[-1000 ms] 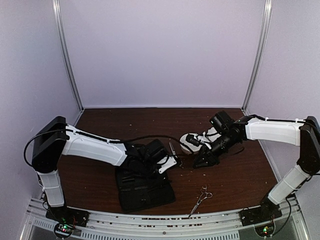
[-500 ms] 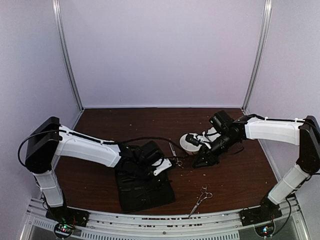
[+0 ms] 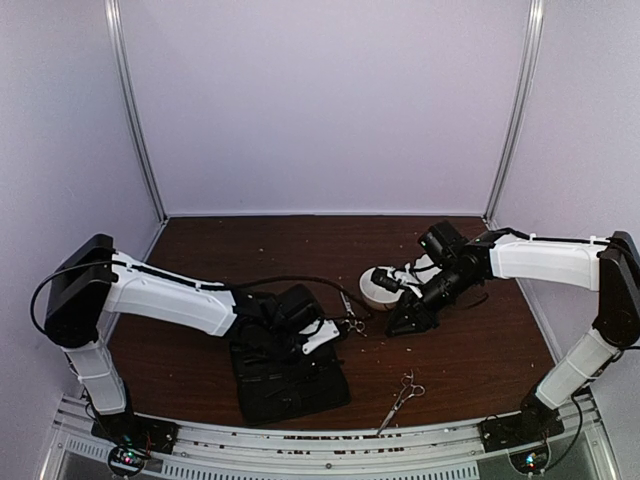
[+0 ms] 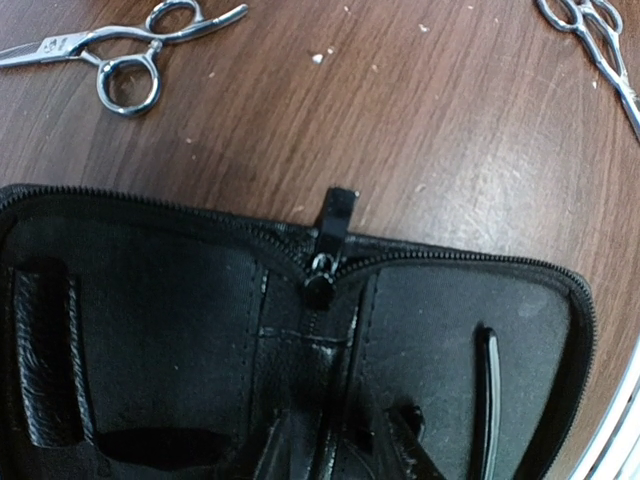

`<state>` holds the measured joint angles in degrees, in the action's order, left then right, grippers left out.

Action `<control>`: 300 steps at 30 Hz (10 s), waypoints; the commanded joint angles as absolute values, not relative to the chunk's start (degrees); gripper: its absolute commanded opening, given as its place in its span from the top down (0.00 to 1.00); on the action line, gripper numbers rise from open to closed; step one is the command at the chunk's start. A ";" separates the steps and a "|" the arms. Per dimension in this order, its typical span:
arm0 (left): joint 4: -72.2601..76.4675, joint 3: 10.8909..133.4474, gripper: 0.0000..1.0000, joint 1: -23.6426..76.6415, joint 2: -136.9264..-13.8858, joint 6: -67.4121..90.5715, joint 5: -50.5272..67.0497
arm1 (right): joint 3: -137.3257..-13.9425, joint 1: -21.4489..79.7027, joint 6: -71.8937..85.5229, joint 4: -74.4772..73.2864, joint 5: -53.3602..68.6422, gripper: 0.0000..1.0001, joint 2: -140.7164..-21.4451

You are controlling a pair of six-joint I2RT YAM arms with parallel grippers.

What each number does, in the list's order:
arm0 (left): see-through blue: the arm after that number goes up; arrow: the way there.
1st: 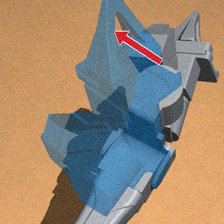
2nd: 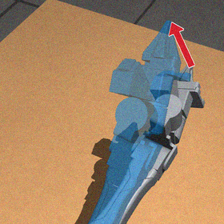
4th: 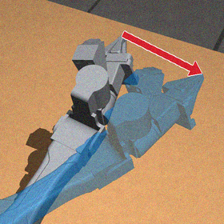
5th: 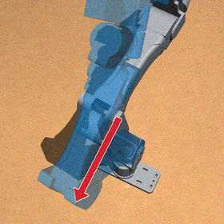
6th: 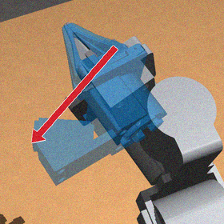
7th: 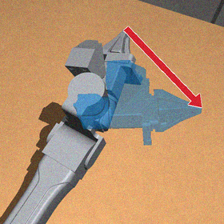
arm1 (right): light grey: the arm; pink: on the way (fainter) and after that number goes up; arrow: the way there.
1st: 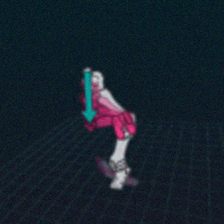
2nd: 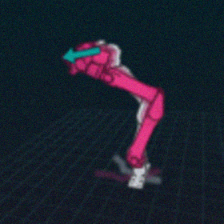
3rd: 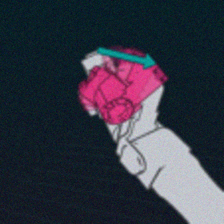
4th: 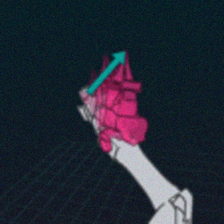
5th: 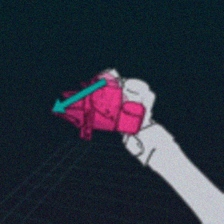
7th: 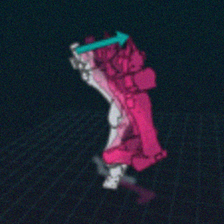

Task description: Sort the hair-cutting tools

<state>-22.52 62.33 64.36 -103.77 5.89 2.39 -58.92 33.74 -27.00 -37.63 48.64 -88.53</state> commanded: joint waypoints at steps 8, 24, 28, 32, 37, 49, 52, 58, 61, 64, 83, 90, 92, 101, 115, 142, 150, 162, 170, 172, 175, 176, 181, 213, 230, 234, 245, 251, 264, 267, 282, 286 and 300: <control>-25.75 58.97 0.67 65.07 -101.29 4.34 3.08 | -60.38 33.93 -27.82 -38.22 47.55 0.74 -88.68; -28.85 61.48 0.68 65.74 -98.59 1.55 1.15 | -61.14 33.92 -28.80 -39.86 48.12 0.73 -88.73; -28.67 62.60 0.63 65.74 -93.54 0.15 -4.43 | -61.52 33.93 -29.26 -40.50 48.54 0.73 -88.74; -26.86 63.78 0.59 65.74 -89.23 -1.84 -12.75 | -61.99 33.92 -29.62 -41.26 48.17 0.73 -88.66; -23.75 67.55 0.43 64.96 -86.24 -3.90 -23.99 | -64.65 33.87 -30.80 -45.70 44.85 0.73 -87.12; -19.78 70.47 0.09 53.28 -84.20 6.72 -17.11 | -67.65 34.87 -35.95 -53.50 36.14 0.67 -80.24; -20.19 68.51 0.14 49.98 -84.71 7.40 -14.34 | -67.32 36.27 -36.25 -51.87 34.06 0.69 -79.32; -21.60 69.01 0.20 49.34 -85.67 6.22 -9.78 | -62.51 44.48 -43.17 -49.37 25.42 0.70 -78.94; -21.76 68.90 0.20 49.32 -85.57 8.15 -8.06 | -59.96 50.31 -45.57 -48.72 20.93 0.71 -79.98; -21.75 69.60 0.15 49.31 -85.10 9.64 -8.12 | -56.49 55.22 -47.35 -46.55 16.95 0.71 -81.57; -24.71 71.76 0.16 49.31 -86.22 5.75 -2.12 | -52.78 65.25 -53.27 -44.96 13.68 0.65 -90.89; -25.53 72.33 0.17 49.31 -86.56 5.14 -3.04 | -52.69 68.28 -51.68 -43.00 13.91 0.64 -93.90; -25.93 72.62 0.17 49.32 -86.85 4.99 -3.12 | -52.98 68.54 -49.25 -41.02 11.82 0.66 -95.12; -26.52 73.28 0.17 49.33 -87.53 4.34 -2.68 | -55.61 66.18 -46.05 -38.94 7.04 0.79 -98.43; -26.89 73.54 0.17 49.30 -88.17 3.72 -2.63 | -55.60 61.11 -43.58 -41.82 10.87 0.64 -96.27; -27.27 73.15 0.17 49.22 -88.03 8.22 -8.84 | -55.37 58.37 -37.59 -47.08 10.11 0.95 -97.33; -35.55 73.88 0.18 48.65 -86.38 20.85 -10.61 | -55.92 57.52 -36.97 -48.76 9.43 0.96 -90.43; -15.79 35.78 0.27 45.85 -64.51 44.74 -0.93 | -58.06 54.85 -38.34 -47.96 9.47 0.98 -88.56; -9.65 27.30 0.40 41.99 -63.58 47.36 3.38 | -58.26 54.69 -38.46 -47.18 9.95 0.98 -88.65; -9.77 27.41 0.40 41.63 -64.97 47.51 3.63 | -57.96 54.74 -38.26 -47.01 10.03 0.98 -88.40; -8.13 27.33 0.45 41.53 -67.24 47.45 5.20 | -57.63 54.72 -38.10 -46.89 9.90 0.98 -87.92; -7.65 27.29 0.48 41.49 -67.92 47.59 5.34 | -57.71 54.69 -38.06 -46.99 9.69 0.98 -87.77; -6.42 28.50 0.57 41.07 -72.07 46.89 5.54 | -57.89 54.67 -38.13 -47.48 8.72 0.98 -87.04; 9.54 31.71 1.00 48.69 -83.37 50.77 16.14 | -74.20 57.33 -41.57 -52.29 -8.50 0.99 -101.51; 13.36 30.85 1.00 48.69 -86.07 51.38 18.22 | -78.96 60.73 -41.49 -50.47 -10.45 0.99 -110.15; 13.57 31.01 1.00 48.69 -86.52 51.11 18.58 | -81.33 61.49 -41.20 -50.37 -8.89 0.99 -112.40; 12.34 31.79 1.00 48.69 -86.41 49.91 18.63 | -83.50 62.71 -40.05 -48.77 -3.02 0.98 -114.79; 11.98 32.13 1.00 48.69 -86.65 49.50 18.55 | -82.39 62.64 -39.02 -48.42 -2.56 0.85 -114.83; 11.16 32.43 1.00 48.69 -87.00 48.69 18.58 | -77.33 58.46 -37.22 -47.80 -0.52 0.64 -107.54; 11.15 32.52 1.00 48.69 -87.13 48.71 18.63 | -76.82 58.45 -37.18 -47.22 -0.21 0.64 -107.87; 10.88 32.24 1.00 48.68 -86.97 48.87 18.46 | -75.53 58.54 -37.16 -46.57 2.93 0.63 -106.27; 10.67 32.46 1.00 48.69 -87.18 48.69 18.51 | -74.59 58.54 -37.07 -45.71 0.44 0.63 -107.36; 10.04 32.83 1.00 48.64 -87.21 47.99 18.63 | -74.93 59.19 -36.48 -44.14 -0.27 0.72 -111.46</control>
<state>9.39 31.64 48.31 -86.48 50.00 16.80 -74.94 58.59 -37.01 -44.95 0.14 -109.56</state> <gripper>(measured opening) 0.039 0.295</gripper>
